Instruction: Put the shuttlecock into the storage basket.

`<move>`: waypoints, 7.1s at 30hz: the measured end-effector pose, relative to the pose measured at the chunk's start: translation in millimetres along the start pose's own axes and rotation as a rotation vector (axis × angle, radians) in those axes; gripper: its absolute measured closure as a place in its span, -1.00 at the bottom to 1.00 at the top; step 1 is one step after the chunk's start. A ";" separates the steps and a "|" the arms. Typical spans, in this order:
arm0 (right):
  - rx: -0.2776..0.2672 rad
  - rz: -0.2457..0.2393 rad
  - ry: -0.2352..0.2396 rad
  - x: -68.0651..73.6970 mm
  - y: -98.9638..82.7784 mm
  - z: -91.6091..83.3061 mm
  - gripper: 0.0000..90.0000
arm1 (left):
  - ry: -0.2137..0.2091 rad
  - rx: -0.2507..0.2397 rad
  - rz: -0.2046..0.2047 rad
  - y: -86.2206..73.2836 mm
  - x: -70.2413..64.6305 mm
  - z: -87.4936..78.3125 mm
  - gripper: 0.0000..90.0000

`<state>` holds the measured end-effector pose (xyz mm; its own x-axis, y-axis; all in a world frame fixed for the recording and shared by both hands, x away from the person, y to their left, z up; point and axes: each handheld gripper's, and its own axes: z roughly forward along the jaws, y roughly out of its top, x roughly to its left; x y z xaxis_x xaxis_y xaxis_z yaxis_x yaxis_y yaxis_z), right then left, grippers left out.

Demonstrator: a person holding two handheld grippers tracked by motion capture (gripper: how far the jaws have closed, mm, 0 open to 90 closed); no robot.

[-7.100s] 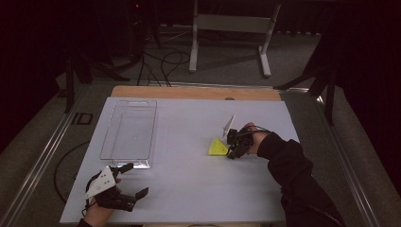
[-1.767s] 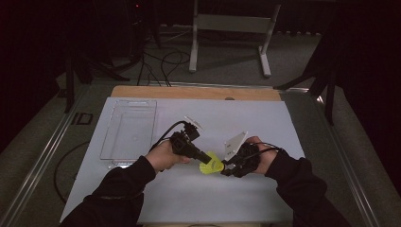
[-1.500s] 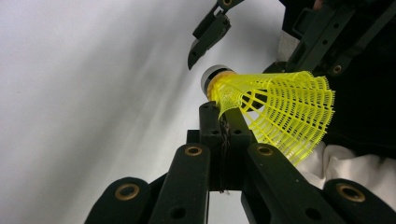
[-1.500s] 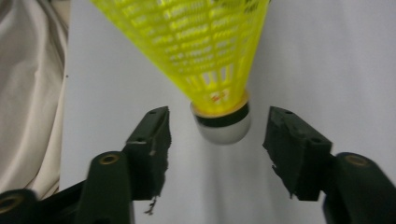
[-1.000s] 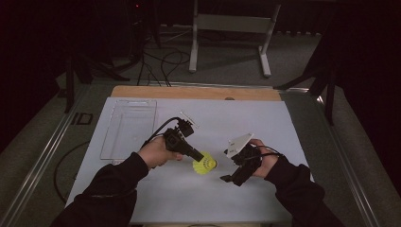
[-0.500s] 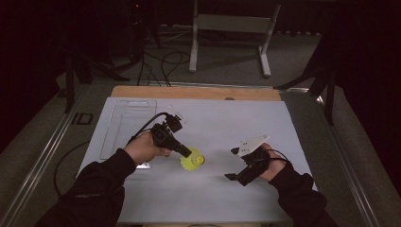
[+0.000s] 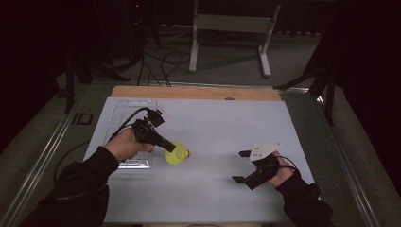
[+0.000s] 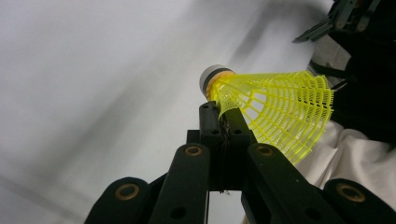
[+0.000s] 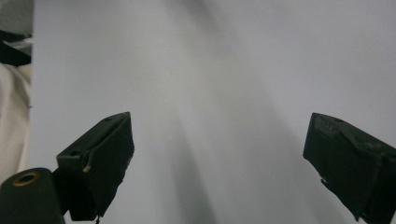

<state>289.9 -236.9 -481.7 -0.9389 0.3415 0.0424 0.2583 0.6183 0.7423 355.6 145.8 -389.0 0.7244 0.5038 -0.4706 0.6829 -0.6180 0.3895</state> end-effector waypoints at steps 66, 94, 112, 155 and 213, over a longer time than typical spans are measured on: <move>-0.054 0.094 -0.050 0.2 -54.9 -16.4 -0.80 | 0.305 0.036 -0.432 -122.1 89.3 -122.6 1.00; -0.039 0.099 -0.042 0.2 -57.0 -14.8 -0.80 | 0.299 0.134 -0.460 -123.9 112.3 -84.7 1.00; -0.032 0.101 -0.038 0.0 -57.7 -14.0 -0.80 | 0.382 0.144 -0.445 -118.7 114.7 -76.0 0.55; -0.034 0.114 -0.043 -0.8 -58.9 -14.4 -0.80 | 0.382 -0.147 0.083 -53.1 40.7 -49.4 -1.00; -0.016 0.123 -0.047 0.6 -61.5 -10.7 -0.80 | 0.190 -0.247 0.478 -42.0 -36.1 68.2 -1.00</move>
<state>270.9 -282.4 -520.1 -0.8887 0.4468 0.1024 0.3666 0.5587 0.7440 294.4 112.5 -442.3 0.9468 0.3171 -0.0548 0.2607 -0.6561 0.7082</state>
